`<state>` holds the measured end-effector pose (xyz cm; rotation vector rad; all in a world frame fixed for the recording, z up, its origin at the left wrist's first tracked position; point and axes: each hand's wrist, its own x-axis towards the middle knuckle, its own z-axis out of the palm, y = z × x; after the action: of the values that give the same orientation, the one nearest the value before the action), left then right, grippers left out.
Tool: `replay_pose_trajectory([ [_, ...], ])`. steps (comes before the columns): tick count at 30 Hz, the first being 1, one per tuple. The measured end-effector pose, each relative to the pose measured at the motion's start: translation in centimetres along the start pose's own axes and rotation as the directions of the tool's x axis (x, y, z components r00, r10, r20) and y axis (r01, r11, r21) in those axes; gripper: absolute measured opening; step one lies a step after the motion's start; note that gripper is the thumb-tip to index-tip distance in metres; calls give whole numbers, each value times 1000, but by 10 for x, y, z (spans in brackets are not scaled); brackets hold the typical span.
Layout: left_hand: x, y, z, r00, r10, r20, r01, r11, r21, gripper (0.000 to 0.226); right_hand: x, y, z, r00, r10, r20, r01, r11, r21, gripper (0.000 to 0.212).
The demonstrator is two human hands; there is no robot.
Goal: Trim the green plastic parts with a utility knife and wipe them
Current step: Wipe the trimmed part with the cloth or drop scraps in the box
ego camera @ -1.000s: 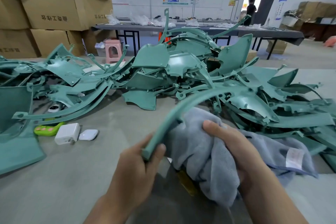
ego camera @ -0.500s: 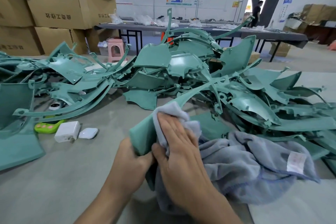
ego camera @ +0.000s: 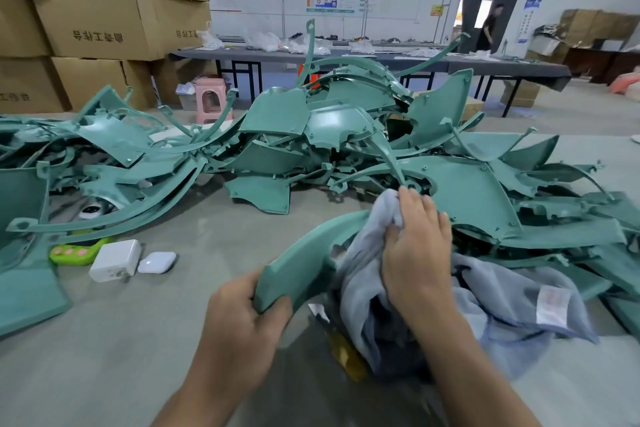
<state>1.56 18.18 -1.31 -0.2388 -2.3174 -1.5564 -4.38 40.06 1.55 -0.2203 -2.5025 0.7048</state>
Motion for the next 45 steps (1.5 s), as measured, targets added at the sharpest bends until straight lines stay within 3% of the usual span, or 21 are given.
replay_pose_trajectory([
  [3, 6, 0, -9, 979, -104, -175, 103, 995, -14, 21, 9, 20, -7, 998, 67, 16, -66, 995, -80, 51],
  [6, 20, -4, -21, 881, -249, -402, 206, 967, -148, 8, 5, 25, -16, 985, 109, -132, -112, 994, -15, 54],
  [8, 27, -6, -27, 833, -341, -436, 256, 935, -244, 25, -3, 18, -23, 970, 141, -199, -132, 989, 59, 59],
  [10, 28, -7, -29, 822, -391, -415, 271, 908, -318, 27, -16, 5, -29, 958, 62, -279, -35, 994, 102, 61],
  [12, 28, -9, -26, 836, -384, -392, 264, 908, -326, 20, -39, -18, -27, 933, -126, -338, 201, 960, 196, 58],
  [15, 30, -11, -23, 848, -387, -362, 276, 906, -320, 10, -77, -53, -11, 929, -342, -142, 370, 866, 337, 44],
  [18, 28, -6, -21, 826, -503, -255, 341, 806, -484, 10, -83, -62, 6, 964, -197, 179, 122, 924, 361, 58],
  [20, 24, 0, -17, 825, -550, -131, 393, 725, -565, 23, -75, -56, 10, 944, -129, 303, -16, 901, 433, 49],
  [23, 18, 7, -14, 785, -615, 77, 525, 594, -609, 41, -68, -51, 14, 915, -77, 396, -222, 723, 654, 10],
  [25, 16, 8, -13, 776, -598, 201, 570, 527, -631, 44, -67, -53, 18, 893, 3, 449, -364, 590, 720, 16],
  [27, 14, 7, -15, 799, -545, 256, 566, 536, -627, 50, -67, -55, 17, 845, 54, 531, -503, 417, 757, 30],
  [29, 14, 1, -22, 825, -480, 298, 547, 548, -632, 64, -65, -54, 13, 784, 80, 616, -604, 329, 726, 29],
  [31, 14, 2, -26, 856, -335, 394, 517, 572, -637, 73, -65, -49, 13, 764, 66, 642, -617, 366, 697, 19],
  [33, 14, 7, -26, 883, -205, 423, 452, 615, -646, 75, -66, -42, 17, 840, 127, 528, -517, 482, 707, 5],
  [35, 15, 9, -23, 930, -149, 336, 347, 657, -669, 82, -69, -39, 13, 988, 74, 134, -136, 828, 543, 23],
  [36, 15, 10, -20, 953, -122, 278, 284, 680, -676, 84, -71, -40, 10, 997, -63, -35, 71, 920, 385, 34],
  [37, 13, 12, -18, 972, -93, 215, 214, 723, -656, 85, -75, -43, 7, 983, -166, -76, 182, 928, 325, 41],
  [38, 10, 14, -16, 988, -54, 146, 130, 801, -585, 85, -80, -50, 5, 981, -196, 8, 178, 908, 379, 46],
  [40, 0, 19, -13, 988, 122, 92, -92, 957, -276, 88, -87, -63, 1, 935, -207, 287, -42, 741, 670, 48],
  [43, -11, 17, -2, 906, 282, 316, -310, 950, 42, 104, -87, -66, -1, 894, -198, 402, -292, 425, 857, 25],
  [45, -14, 17, 6, 927, 292, 234, -324, 939, 114, 109, -80, -60, -6, 883, -94, 461, -432, 227, 873, 18],
])
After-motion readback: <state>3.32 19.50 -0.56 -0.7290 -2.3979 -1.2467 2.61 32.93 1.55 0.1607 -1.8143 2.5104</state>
